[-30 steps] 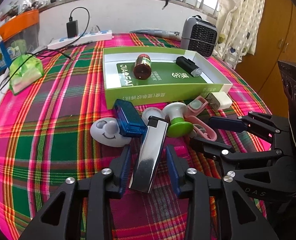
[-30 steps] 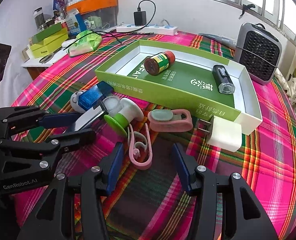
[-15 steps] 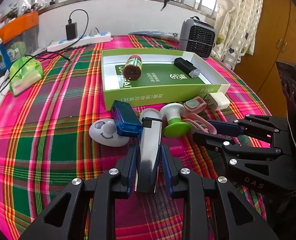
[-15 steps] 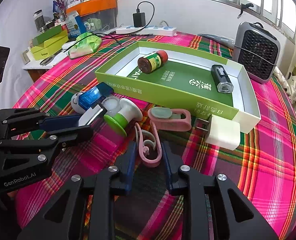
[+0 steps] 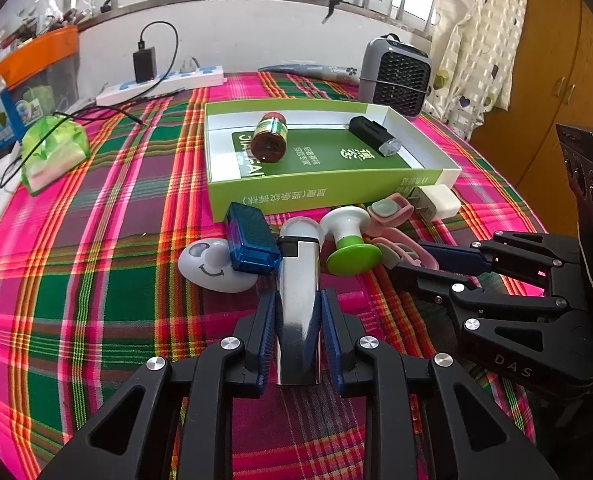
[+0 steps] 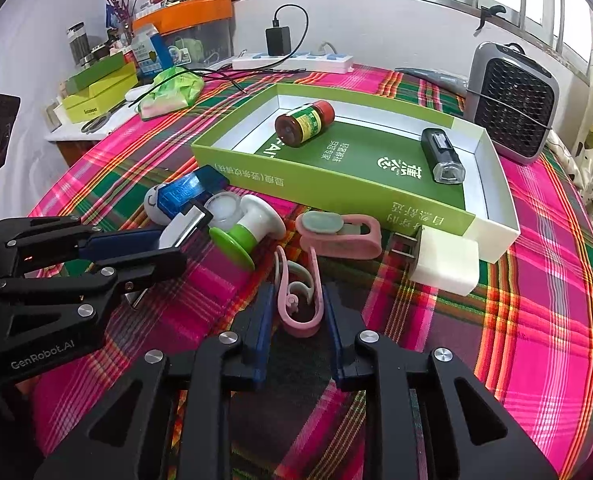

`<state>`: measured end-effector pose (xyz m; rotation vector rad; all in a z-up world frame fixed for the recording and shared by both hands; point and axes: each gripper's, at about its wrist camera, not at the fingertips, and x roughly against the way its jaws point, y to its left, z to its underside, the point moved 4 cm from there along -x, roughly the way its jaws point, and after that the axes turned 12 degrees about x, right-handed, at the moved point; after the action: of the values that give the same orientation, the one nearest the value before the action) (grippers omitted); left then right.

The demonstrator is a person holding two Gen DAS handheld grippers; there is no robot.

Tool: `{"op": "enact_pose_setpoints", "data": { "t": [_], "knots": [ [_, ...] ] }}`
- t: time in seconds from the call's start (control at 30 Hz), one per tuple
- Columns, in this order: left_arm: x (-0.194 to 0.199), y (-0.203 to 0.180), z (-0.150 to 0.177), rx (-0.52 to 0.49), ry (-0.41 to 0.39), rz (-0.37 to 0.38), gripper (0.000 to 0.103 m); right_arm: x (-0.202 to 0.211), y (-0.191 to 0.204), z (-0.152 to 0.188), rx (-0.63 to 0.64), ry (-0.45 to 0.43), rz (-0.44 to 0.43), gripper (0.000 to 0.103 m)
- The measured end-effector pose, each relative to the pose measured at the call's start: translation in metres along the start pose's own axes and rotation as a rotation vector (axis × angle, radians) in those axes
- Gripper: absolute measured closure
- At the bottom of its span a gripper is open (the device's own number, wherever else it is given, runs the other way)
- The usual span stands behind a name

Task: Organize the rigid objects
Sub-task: 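Lift the silver bar with the left gripper while the right gripper lifts the pink clip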

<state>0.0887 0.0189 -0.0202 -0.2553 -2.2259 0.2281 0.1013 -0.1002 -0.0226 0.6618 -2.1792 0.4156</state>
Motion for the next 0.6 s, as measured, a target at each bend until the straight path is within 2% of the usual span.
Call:
{"op": "enact_pose_setpoints", "data": {
  "t": [0.6],
  "knots": [
    [0.009,-0.0033,0.0018,-0.007,-0.03,-0.006,0.081,0.008,0.0001,0.0023,-0.015,-0.018,0.004,0.078]
  ]
}}
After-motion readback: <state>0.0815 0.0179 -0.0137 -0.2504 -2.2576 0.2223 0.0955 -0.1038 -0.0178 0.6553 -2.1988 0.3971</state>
